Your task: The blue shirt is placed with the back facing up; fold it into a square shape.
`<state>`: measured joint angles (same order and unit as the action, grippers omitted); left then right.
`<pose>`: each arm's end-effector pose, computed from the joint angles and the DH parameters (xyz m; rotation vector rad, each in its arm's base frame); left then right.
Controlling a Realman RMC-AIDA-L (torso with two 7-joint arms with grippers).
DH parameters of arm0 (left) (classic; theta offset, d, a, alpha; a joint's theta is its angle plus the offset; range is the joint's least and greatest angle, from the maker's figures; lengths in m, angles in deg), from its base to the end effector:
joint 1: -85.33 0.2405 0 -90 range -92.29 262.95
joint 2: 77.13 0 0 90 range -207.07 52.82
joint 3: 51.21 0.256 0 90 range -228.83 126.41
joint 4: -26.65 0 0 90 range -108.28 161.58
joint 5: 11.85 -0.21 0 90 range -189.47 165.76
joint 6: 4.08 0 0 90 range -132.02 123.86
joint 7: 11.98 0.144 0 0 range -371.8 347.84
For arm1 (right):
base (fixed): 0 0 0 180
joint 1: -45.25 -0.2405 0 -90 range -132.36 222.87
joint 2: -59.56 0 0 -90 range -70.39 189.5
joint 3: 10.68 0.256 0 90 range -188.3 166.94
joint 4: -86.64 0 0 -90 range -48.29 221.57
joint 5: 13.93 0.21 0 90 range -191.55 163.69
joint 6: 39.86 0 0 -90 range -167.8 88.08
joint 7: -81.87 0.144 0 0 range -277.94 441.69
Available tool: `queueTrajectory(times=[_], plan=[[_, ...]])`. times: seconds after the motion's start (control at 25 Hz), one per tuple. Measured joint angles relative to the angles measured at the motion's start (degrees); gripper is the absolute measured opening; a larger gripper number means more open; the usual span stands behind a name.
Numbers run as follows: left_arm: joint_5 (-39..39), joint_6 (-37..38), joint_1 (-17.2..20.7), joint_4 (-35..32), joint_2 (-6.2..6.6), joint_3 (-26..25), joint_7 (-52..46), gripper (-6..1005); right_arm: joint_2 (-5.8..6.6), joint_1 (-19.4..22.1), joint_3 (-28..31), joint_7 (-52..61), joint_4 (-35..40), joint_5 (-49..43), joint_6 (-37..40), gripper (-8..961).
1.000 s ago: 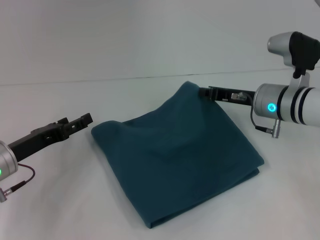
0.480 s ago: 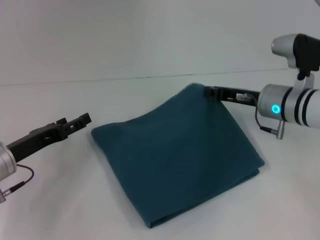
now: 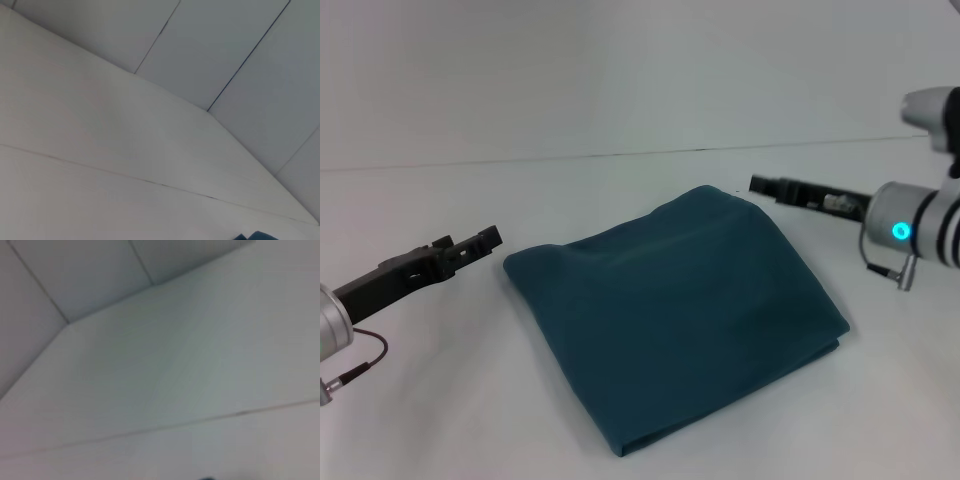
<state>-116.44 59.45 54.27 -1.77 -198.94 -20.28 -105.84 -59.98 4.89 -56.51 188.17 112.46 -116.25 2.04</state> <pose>-0.3014 0.3676 -0.0099 -2.0512 -1.2742 -0.8565 0.2729 0.4305 -0.0170 -1.9625 1.3174 0.6365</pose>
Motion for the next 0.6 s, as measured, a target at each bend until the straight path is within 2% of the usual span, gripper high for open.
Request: queueTrajectory(times=[0.04,0.24,0.4,0.6], plan=[[0.0,-0.2,0.0,0.0,0.0,0.0,0.0,950,0.02,0.4,0.0,-1.0,0.7,1.4,0.3,266],[0.0,-0.5,-0.1,0.1,0.0,0.0,0.0,950,0.8,1.2,-0.2,-3.4,3.7,4.3,6.6,515],[0.0,-0.8,-0.2,0.1,0.0,0.0,-0.1,950,1.63,1.0,-1.3,-3.5,5.2,3.7,12.1,541],[0.0,-0.8,-0.4,0.1,0.0,0.0,-0.1,950,2.45,1.6,-3.0,-3.5,4.8,3.3,15.1,574]])
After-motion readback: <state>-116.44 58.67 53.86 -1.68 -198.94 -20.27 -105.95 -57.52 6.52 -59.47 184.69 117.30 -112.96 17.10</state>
